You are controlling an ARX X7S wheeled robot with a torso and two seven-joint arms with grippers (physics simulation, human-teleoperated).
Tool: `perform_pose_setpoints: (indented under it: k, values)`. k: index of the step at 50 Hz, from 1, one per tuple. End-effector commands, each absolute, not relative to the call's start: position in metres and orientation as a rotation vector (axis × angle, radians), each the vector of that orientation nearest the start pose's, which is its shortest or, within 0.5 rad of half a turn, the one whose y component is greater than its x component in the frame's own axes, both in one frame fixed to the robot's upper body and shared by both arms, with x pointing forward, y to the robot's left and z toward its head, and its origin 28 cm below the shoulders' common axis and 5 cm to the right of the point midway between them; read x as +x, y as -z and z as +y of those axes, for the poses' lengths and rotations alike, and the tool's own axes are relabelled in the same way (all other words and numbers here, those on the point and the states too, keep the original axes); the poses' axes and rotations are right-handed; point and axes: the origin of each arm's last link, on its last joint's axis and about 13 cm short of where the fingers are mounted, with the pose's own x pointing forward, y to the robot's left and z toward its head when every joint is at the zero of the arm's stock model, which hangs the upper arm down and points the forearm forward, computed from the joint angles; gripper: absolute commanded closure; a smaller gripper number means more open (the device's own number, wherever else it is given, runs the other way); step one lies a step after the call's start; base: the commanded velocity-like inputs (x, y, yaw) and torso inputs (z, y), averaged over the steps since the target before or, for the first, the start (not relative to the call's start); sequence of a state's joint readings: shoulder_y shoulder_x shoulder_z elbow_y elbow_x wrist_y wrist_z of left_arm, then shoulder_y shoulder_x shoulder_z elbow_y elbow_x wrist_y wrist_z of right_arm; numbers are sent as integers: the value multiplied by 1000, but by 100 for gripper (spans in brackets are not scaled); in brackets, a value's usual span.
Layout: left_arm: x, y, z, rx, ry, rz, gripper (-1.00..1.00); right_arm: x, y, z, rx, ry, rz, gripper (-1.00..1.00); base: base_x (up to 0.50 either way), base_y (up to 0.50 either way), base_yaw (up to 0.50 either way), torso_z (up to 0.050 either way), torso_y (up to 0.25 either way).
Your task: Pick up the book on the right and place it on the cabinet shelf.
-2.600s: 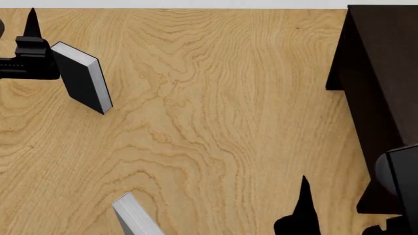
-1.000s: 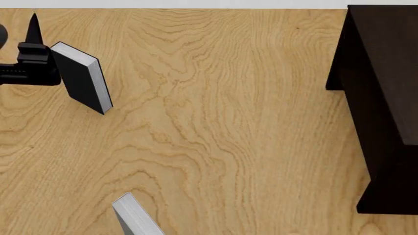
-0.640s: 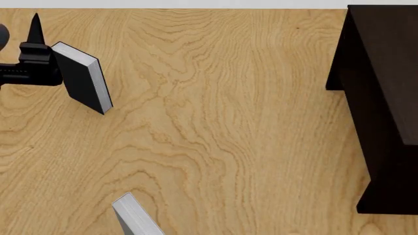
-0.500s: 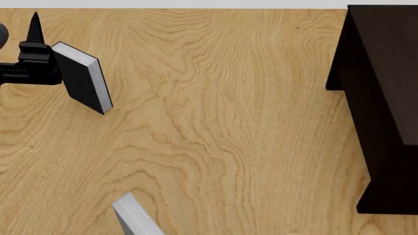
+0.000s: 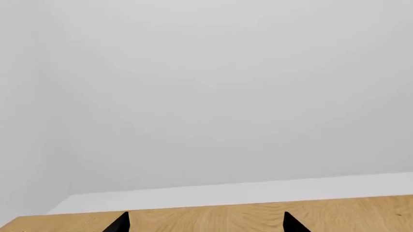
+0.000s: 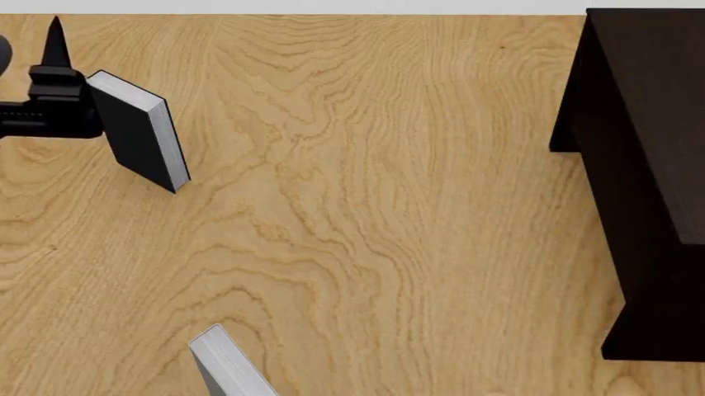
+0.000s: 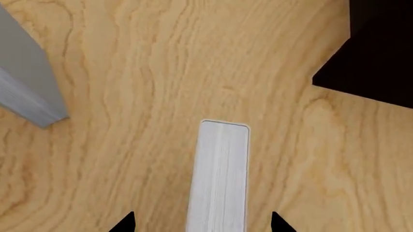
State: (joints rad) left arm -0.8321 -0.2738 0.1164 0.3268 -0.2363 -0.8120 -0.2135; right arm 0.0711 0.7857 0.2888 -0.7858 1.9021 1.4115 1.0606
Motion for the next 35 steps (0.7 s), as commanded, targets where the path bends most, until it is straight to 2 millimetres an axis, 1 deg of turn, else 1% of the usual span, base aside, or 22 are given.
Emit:
perform_pose_setpoints:
  k: [1, 10, 24, 25, 28, 35]
  values:
    - [307, -253, 237, 118, -101, -324, -100, 110, -159, -163, -183, -175, 721, -100, 0, 0, 0, 0, 0]
    - [307, -254, 236, 119, -98, -327, -100, 112, -151, -166, -203, -165, 747, -100, 0, 0, 0, 0, 0]
    - [307, -252, 236, 120, -98, -324, -100, 110, -146, -166, -204, -163, 762, -100, 0, 0, 0, 0, 0]
    - [307, -251, 237, 120, -98, -323, -100, 109, -146, -166, -205, -164, 761, 100, 0, 0, 0, 0, 0]
    - [307, -251, 237, 121, -96, -323, -100, 109, -149, -165, -208, -161, 750, 100, 0, 0, 0, 0, 0]
    - [306, -250, 236, 121, -92, -321, -100, 110, -166, -162, -224, -186, 709, 100, 0, 0, 0, 0, 0]
